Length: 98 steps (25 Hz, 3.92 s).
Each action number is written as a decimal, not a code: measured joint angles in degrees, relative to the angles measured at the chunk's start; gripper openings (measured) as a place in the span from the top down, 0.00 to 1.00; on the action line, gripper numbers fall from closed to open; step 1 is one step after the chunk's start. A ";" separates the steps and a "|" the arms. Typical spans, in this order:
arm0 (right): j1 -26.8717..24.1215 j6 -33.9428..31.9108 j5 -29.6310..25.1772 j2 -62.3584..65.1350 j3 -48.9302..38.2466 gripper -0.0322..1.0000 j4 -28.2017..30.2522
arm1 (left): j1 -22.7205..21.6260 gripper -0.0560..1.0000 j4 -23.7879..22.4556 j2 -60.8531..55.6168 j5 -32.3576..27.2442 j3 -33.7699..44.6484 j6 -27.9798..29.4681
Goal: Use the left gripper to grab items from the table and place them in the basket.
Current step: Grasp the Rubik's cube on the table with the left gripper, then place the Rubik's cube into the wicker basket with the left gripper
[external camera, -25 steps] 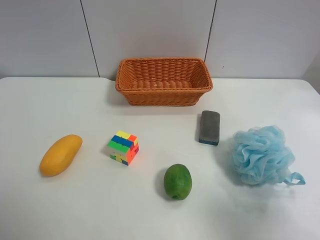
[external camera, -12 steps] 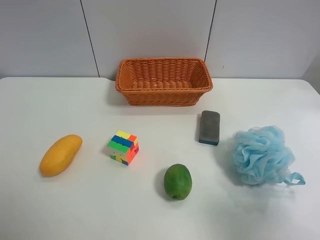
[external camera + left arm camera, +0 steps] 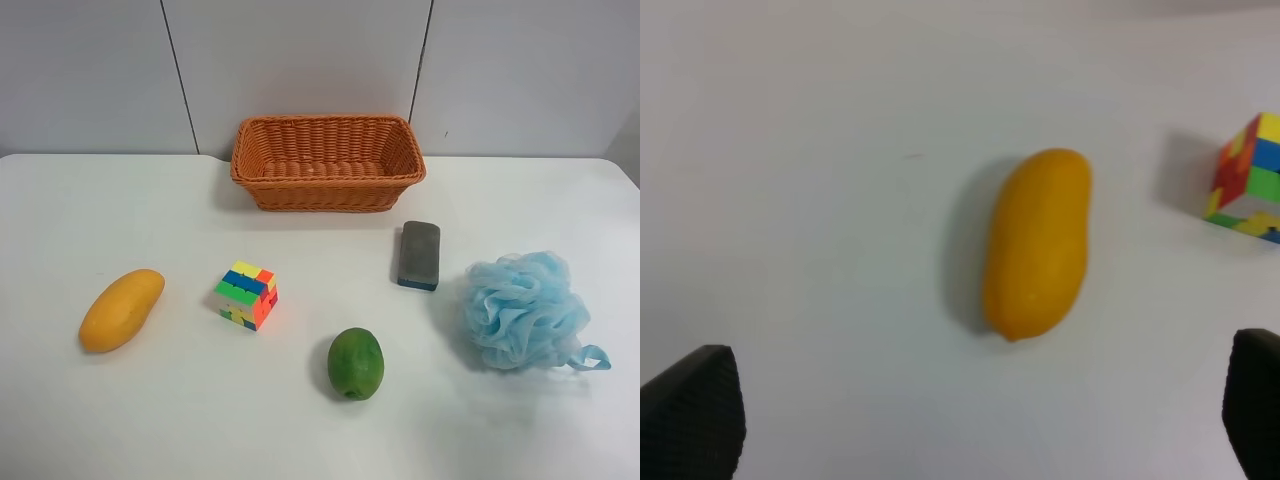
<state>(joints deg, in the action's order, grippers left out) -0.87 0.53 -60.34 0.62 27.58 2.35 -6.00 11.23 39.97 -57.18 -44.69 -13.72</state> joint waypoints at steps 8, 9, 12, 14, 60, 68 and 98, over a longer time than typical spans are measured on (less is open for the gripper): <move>0.00 0.00 0.00 0.00 0.00 0.01 0.00 | 15.91 0.05 4.59 14.84 11.90 -0.94 -1.24; 0.00 0.00 0.00 0.00 0.00 0.01 0.00 | 18.56 0.05 4.53 16.44 13.19 -0.94 -0.44; 0.00 0.00 0.00 0.00 0.00 0.01 0.00 | 27.57 0.05 2.83 23.67 17.93 -0.98 3.34; 0.00 0.00 0.00 0.00 0.00 0.01 0.00 | 31.76 0.05 2.25 28.94 21.12 -0.98 5.21; 0.00 0.00 0.00 0.00 0.00 0.01 0.00 | 38.80 0.41 4.01 70.32 37.63 -11.10 4.85; 0.00 0.00 0.00 0.00 0.00 0.01 0.00 | 38.80 0.41 3.73 65.63 32.82 -11.69 4.85; 0.00 0.00 0.00 0.00 0.00 0.01 0.00 | 32.20 0.41 -11.72 97.17 24.36 -72.44 -1.02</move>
<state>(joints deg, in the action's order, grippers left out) -0.87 0.53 -60.34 0.62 27.58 2.35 26.20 -0.49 137.14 -32.82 -117.13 -14.74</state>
